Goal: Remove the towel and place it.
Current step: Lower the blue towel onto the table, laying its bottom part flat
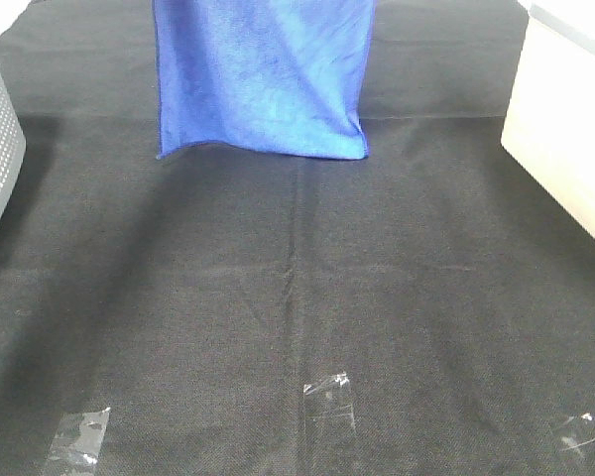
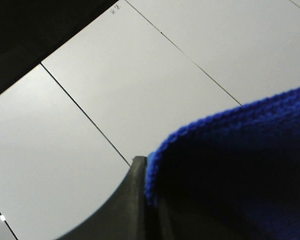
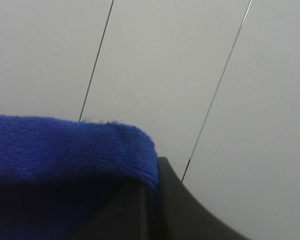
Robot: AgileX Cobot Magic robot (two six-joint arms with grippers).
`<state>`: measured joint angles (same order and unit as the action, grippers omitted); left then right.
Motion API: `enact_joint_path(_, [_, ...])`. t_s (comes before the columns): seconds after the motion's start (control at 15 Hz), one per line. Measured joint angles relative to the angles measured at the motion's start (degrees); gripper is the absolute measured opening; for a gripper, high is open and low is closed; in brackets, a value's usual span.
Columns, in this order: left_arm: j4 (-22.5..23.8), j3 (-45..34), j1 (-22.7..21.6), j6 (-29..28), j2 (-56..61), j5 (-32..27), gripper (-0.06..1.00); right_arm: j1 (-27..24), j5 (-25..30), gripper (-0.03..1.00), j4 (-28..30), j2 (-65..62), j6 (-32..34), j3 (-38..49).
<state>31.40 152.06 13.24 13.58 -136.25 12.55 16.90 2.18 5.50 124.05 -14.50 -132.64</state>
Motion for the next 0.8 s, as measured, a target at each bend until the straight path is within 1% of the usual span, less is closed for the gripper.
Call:
enact_joint_path(0.07, [0.00, 0.00, 0.06, -2.18, 0.00, -2.41, 0.00, 0.00, 3.72, 0.00, -0.63, -0.40, 0.00, 0.00])
enact_joint_path(0.13, [0.00, 0.00, 0.52, -4.35, 0.11, -7.39, 0.00, 0.00, 7.79, 0.00, -1.49, -0.97, 0.00, 0.00])
enact_joint_path(0.27, [-1.03, 0.00, 2.41, -6.99, 0.52, -21.72, 0.00, 0.00, 17.36, 0.00, -4.18, -2.64, 0.00, 0.00])
enact_joint_path(0.33, [-2.41, 0.00, 4.13, -7.05, 0.92, -30.48, 0.00, 0.00, 22.46, 0.00, -5.90, -3.55, 0.00, 0.00])
enact_joint_path(0.4, [-3.72, 0.00, 5.84, -6.47, 1.49, -39.42, 0.00, 0.00, 28.93, 0.00, -7.22, -4.58, 0.00, 0.00])
enact_joint_path(0.53, [-7.56, 0.00, 8.77, -4.01, 3.78, -54.55, 0.00, 0.00, 42.23, 0.00, -8.88, -7.10, 0.00, 0.00])
enact_joint_path(0.6, [-10.03, 0.00, 9.74, -3.61, 5.56, -61.42, 0.00, 0.00, 48.13, 0.00, -9.51, -8.48, 0.00, 0.00])
enact_joint_path(0.73, [-13.12, 0.00, 10.37, -3.44, 8.94, -74.66, 0.00, 0.00, 59.70, 0.00, -11.34, -11.69, 0.00, 0.00])
enact_joint_path(0.8, [-13.58, 0.00, 10.37, -3.50, 10.49, -79.41, 0.00, 0.00, 63.94, 0.00, -12.43, -12.95, 0.00, 0.00])
